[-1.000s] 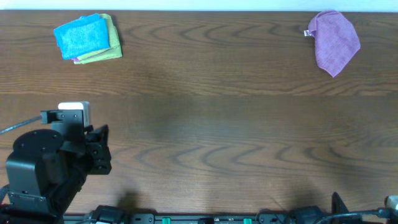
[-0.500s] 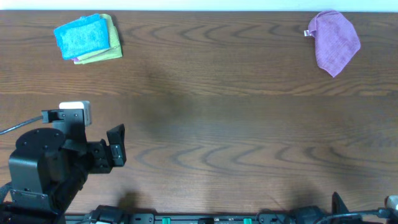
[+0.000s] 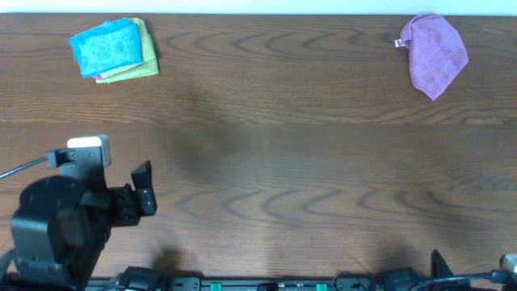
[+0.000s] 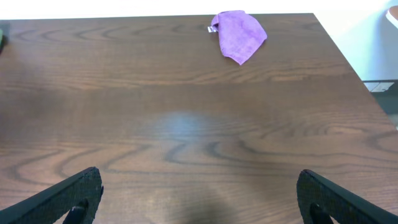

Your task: Fold the cloth

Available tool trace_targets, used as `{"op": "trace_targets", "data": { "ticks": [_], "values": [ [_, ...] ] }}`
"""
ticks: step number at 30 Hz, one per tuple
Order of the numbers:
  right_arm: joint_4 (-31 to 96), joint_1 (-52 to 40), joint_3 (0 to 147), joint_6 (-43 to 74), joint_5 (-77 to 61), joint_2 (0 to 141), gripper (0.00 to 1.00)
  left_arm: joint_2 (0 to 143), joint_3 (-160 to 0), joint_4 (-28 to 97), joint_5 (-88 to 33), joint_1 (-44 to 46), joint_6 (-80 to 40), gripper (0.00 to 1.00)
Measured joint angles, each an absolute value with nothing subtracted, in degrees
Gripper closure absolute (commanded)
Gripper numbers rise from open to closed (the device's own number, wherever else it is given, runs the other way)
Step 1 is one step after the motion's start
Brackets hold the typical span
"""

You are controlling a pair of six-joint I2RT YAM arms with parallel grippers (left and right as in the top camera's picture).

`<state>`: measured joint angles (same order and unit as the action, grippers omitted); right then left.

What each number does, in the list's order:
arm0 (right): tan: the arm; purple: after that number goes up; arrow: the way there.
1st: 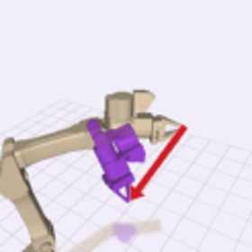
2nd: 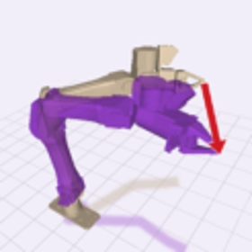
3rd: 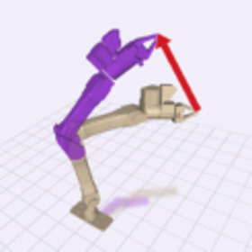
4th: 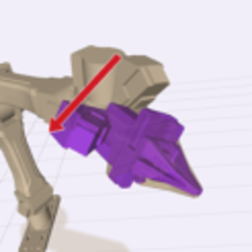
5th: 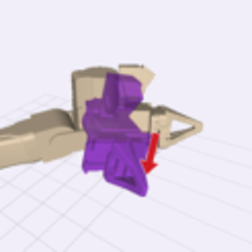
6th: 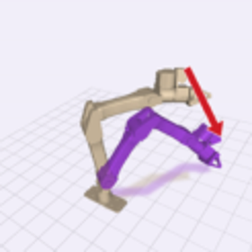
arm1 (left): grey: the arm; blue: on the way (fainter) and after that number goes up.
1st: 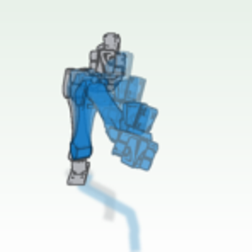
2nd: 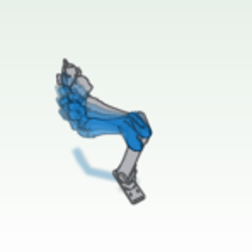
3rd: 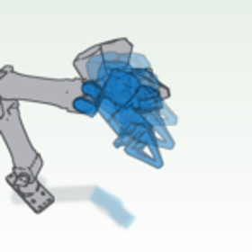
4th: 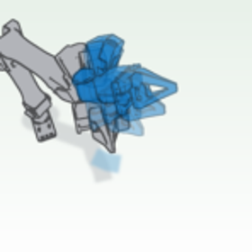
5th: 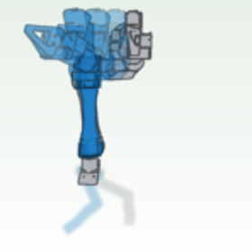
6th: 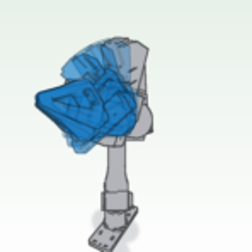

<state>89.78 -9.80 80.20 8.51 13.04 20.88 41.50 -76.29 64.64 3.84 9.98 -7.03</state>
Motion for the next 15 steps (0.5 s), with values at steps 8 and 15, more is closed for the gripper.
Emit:
{"op": "trace_targets", "data": {
  "ticks": [8, 15],
  "values": [
    [89.78, -9.80, 80.20, 8.51, 12.97, 20.88, 0.01, 18.15, -44.51, 32.25, 1.83, 3.25, -5.67, 0.04],
    [89.80, -9.80, 80.20, 8.51, 13.06, 20.88, 0.01, 10.68, -22.41, 15.81, -2.63, -0.01, -5.52, 0.04]
  ]
}}
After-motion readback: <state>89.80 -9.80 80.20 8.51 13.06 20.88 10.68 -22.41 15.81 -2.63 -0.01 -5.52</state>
